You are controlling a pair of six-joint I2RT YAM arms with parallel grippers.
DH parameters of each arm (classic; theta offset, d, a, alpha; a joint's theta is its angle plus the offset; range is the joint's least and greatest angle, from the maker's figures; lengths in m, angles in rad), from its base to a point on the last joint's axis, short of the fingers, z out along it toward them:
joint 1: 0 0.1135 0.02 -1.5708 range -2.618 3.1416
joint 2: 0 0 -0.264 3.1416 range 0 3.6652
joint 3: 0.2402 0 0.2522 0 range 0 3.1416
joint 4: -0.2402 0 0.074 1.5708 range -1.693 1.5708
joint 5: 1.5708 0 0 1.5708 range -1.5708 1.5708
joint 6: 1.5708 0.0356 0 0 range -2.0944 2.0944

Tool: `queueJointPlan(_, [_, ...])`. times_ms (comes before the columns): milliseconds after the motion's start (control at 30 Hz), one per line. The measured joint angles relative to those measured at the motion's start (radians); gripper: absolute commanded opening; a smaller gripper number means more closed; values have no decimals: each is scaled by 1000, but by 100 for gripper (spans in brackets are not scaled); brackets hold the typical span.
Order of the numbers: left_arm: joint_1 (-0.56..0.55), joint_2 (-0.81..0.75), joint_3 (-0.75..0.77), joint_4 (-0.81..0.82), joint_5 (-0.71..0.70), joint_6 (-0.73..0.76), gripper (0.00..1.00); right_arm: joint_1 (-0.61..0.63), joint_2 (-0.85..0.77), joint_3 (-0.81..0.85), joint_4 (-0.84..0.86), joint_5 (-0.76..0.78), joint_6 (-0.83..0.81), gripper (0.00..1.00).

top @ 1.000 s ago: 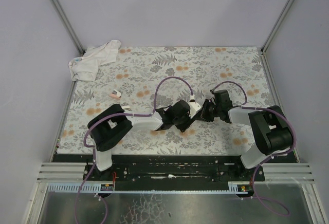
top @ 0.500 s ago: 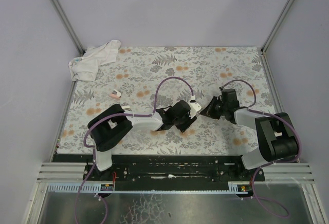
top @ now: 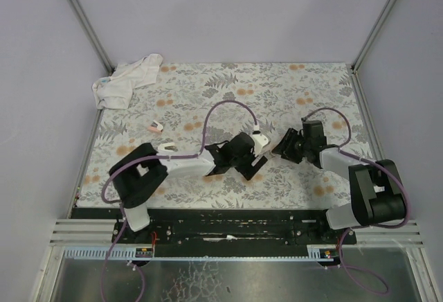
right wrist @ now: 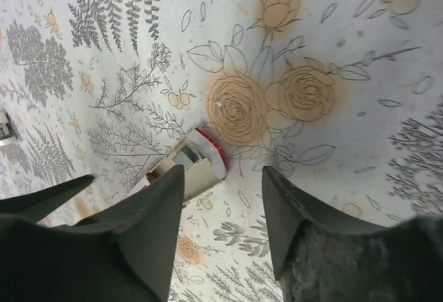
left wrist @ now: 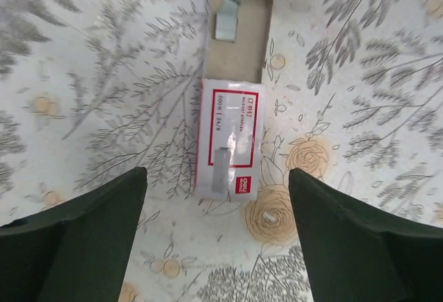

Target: Load the staples into the stapler

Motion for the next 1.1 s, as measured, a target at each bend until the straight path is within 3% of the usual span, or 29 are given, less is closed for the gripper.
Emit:
queueJointPlan(167, [2, -170, 12, -46, -63, -80, 91, -14, -88, 21, -104, 70, -50, 88])
queueJointPlan(300, [29, -359, 11, -64, -164, -232, 95, -18, -182, 65, -188, 114, -129, 96])
queueJointPlan(367, [85, -456, -32, -63, -194, -338, 94, -18, -227, 90, -214, 121, -169, 97])
queueJointPlan(467, [263, -586, -164, -82, -212, -482, 92, -18, -278, 99, -219, 120, -211, 97])
queueJointPlan(567, [471, -634, -268, -148, -212, -562, 88, -18, -296, 98, -225, 117, -230, 97])
queueJointPlan(700, [650, -658, -340, -220, -196, -600, 83, -18, -300, 86, -222, 103, -233, 97])
queueJointPlan(900, [797, -600, -348, -230, -150, -594, 77, -18, -300, 57, -206, 44, -229, 96])
queueJointPlan(1100, [849, -522, -348, -225, -134, -565, 72, -18, -298, 55, -200, 19, -229, 96])
